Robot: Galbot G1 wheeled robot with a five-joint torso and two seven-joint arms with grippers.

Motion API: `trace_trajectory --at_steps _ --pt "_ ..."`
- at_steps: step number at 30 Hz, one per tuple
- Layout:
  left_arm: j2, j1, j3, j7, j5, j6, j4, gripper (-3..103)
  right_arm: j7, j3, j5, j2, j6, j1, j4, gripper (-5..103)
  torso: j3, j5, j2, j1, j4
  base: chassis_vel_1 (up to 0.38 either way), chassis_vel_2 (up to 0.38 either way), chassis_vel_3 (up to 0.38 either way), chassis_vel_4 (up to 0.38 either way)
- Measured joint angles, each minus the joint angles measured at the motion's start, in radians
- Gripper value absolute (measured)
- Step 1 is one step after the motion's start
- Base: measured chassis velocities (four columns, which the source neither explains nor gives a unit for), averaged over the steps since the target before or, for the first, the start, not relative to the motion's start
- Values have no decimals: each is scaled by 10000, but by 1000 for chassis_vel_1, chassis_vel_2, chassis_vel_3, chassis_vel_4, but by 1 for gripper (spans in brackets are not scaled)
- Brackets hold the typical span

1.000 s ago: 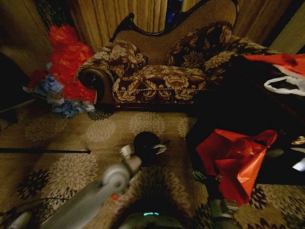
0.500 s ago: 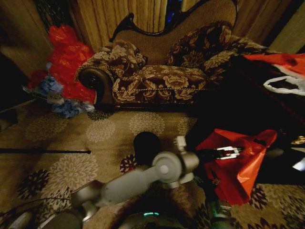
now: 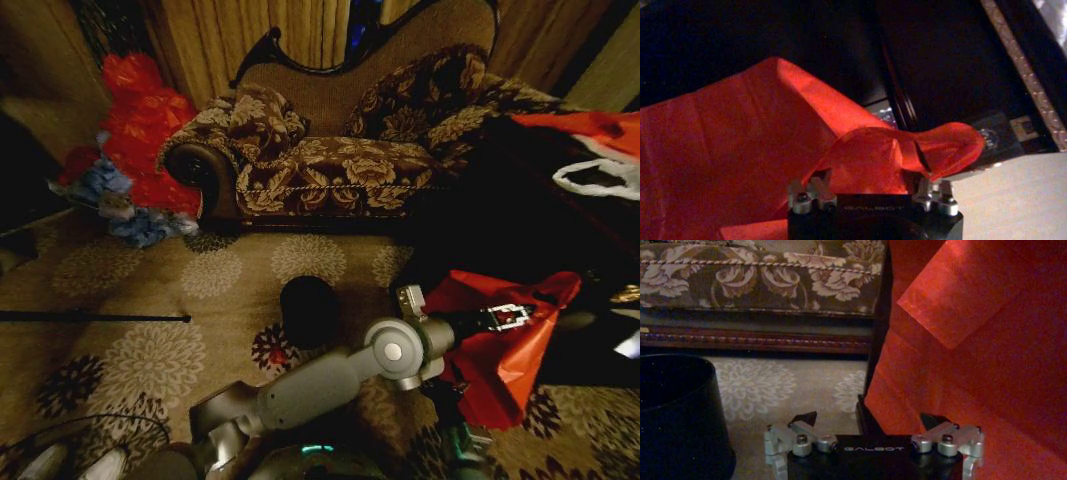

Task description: Place a garbage bag over the trash bin.

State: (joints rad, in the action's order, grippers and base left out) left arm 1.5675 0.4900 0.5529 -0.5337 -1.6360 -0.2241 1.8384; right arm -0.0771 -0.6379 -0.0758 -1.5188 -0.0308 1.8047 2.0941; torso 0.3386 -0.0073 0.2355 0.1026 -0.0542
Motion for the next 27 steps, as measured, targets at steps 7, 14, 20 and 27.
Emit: trace_trajectory --at_steps 7,14,20,27 --pt "261 67 -29 72 54 2 -231 53 -72 11 -45 87 20 -51 -26 100 0 0 0 0 -2 0 0 0 0" --pt "432 119 -9 103 92 76 -319 26 -70 20 -34 106 -38 -5 -74 100 0 0 0 0 -2 0 0 0 0" --pt "431 155 11 5 83 140 -251 4 -27 66 -14 86 -91 74 -83 100 0 0 1 0 -2 0 0 0 0" --pt "100 454 -72 -251 11 164 5 0 214 65 41 94 -259 180 -172 100 0 -2 0 0 -2 0 0 0 0"
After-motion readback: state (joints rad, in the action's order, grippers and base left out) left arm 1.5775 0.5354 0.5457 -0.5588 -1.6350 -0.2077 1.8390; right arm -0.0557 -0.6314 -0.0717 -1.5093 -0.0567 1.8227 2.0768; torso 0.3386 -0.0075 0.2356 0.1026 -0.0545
